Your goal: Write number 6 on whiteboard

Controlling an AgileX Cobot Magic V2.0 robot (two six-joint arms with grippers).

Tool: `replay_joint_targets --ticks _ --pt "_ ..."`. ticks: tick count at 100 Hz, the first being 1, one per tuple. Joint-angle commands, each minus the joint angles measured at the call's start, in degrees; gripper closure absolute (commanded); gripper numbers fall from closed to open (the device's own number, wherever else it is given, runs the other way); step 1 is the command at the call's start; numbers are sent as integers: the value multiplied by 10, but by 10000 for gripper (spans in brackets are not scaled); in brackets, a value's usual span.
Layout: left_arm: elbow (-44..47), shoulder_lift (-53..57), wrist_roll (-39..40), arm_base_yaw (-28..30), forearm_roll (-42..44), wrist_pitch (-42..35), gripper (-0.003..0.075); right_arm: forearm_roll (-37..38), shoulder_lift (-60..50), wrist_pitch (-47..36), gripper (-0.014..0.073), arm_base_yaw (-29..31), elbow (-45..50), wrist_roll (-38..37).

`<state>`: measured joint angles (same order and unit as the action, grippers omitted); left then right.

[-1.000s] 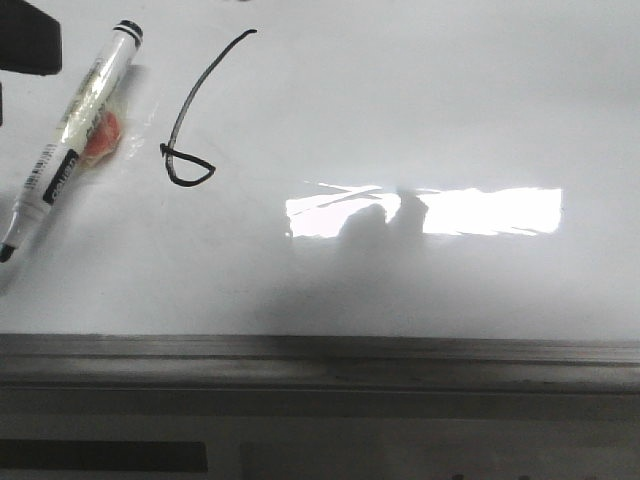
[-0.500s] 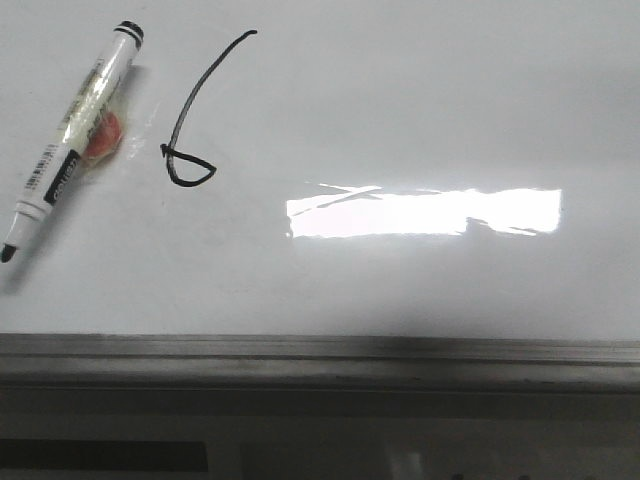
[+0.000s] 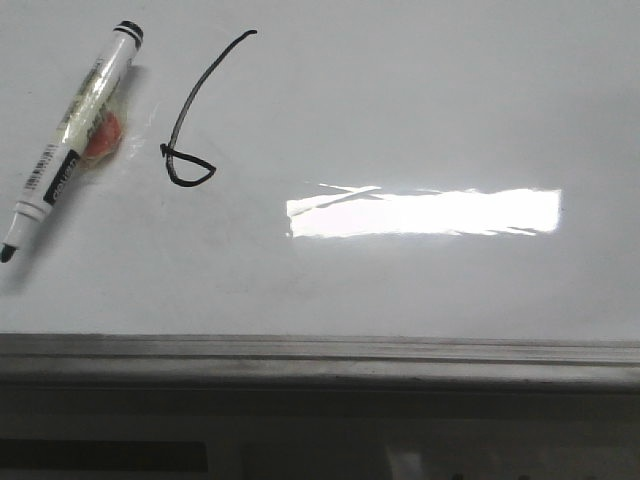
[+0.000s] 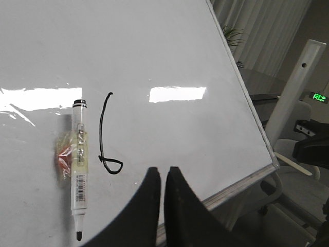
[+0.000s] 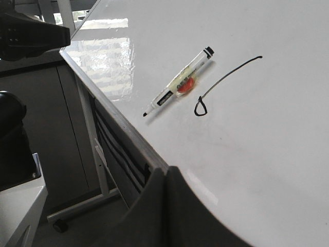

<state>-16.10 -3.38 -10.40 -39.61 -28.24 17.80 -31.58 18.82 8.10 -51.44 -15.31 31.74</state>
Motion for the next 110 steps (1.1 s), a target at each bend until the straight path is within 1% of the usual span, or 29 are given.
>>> replay_joint_targets --ticks 1,59,63,70,80,87,91,110 --pt "-8 10 -3 1 -7 -28 741 -4 -10 -33 657 3 -6 3" --pt "2 10 -3 1 -7 -29 741 -4 -12 -29 657 3 -5 3" --pt "2 10 -3 1 1 -29 741 -4 -12 -29 657 3 -5 3" --pt "2 10 -3 9 50 -29 741 -4 -12 -29 657 3 -5 3" --pt "8 10 -3 40 153 -29 741 -4 -12 -29 657 3 -5 3" --pt "22 10 -3 77 218 -29 741 -4 -12 -29 657 3 -5 3" --pt "32 10 -3 101 231 -29 741 -4 -12 -29 657 3 -5 3" --pt "79 13 0 212 224 -36 741 -4 -12 -29 657 3 -5 3"
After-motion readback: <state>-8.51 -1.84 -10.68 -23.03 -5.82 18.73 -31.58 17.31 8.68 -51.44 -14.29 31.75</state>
